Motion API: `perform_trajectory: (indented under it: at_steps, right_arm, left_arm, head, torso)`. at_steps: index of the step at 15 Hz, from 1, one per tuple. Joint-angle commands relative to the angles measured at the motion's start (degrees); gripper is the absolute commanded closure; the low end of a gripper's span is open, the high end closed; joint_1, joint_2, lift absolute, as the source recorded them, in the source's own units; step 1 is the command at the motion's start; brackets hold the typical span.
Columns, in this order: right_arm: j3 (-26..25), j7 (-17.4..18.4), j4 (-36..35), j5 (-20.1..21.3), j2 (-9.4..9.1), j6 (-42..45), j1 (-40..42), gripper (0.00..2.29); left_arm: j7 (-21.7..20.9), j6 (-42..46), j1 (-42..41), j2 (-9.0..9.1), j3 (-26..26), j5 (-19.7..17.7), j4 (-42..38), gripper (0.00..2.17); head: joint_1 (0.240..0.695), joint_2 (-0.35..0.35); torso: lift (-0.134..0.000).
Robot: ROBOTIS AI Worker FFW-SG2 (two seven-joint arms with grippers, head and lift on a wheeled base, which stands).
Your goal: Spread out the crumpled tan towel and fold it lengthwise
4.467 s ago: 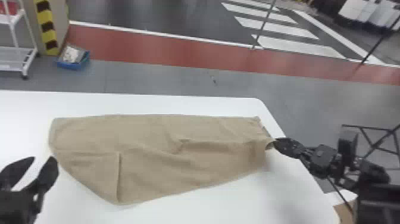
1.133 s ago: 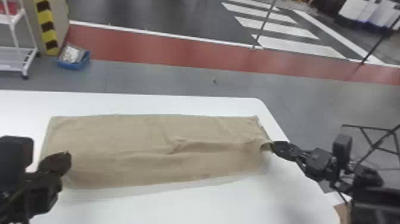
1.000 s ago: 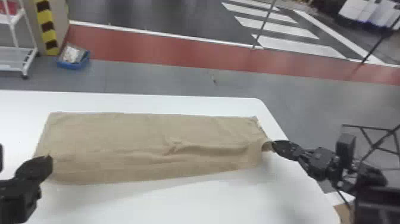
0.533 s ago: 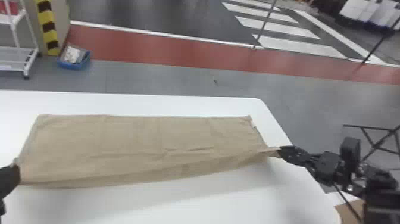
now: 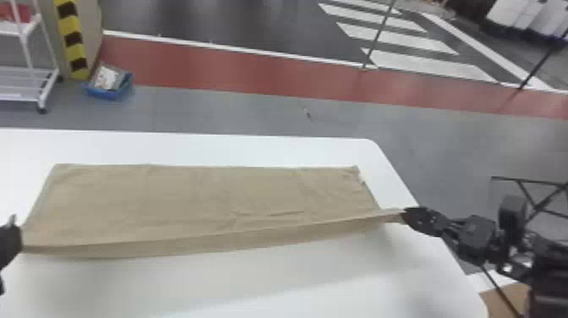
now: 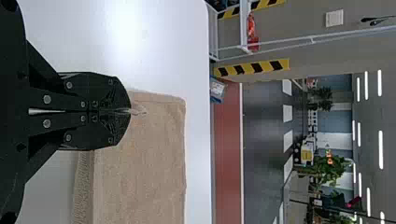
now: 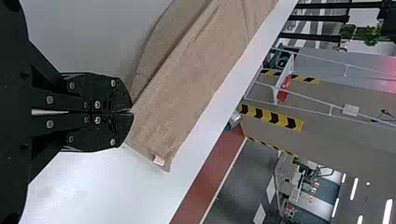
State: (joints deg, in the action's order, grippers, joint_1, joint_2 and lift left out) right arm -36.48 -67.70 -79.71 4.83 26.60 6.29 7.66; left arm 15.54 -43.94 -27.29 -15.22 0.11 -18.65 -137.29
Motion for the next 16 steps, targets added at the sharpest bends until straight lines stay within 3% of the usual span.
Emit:
perform_trajectory:
  at_steps: [1, 4, 9, 13, 16]
  right_arm:
    - [2.0, 0.2, 0.1, 0.9, -1.20, -1.3, -4.9, 1.68]
    - [4.2, 1.3, 4.1, 5.3, -2.61, -1.3, -13.0, 1.68]
    - [7.1, 4.3, 16.3, 12.6, -1.82, -0.3, -25.9, 1.68]
    - [9.8, 7.4, 28.2, 15.0, -0.50, 2.9, -33.5, 1.68]
    - [13.4, 10.3, 31.4, 15.2, -0.59, 3.2, -35.3, 1.68]
  left_arm:
    - [1.6, 0.0, 3.5, 0.28, -2.2, 2.0, 1.1, 1.66]
    - [2.7, 0.0, 9.9, 0.46, -5.3, 3.4, 6.7, 1.66]
    - [4.9, 1.8, 20.7, 1.07, -7.4, 2.9, 17.4, 1.66]
    - [5.1, 4.1, 27.2, 1.25, -7.8, 2.4, 25.2, 1.66]
    - [4.6, 6.7, 32.0, 2.66, -8.7, 2.4, 32.8, 1.65]
  head:
    - [0.695, -0.331]
    - [0.695, -0.296]
    - [0.695, -0.257]
    - [0.695, -0.236]
    - [0.690, -0.222]
  torso:
    - [-0.124]
    - [-0.124]
    - [-0.124]
    - [-0.124]
    - [-0.124]
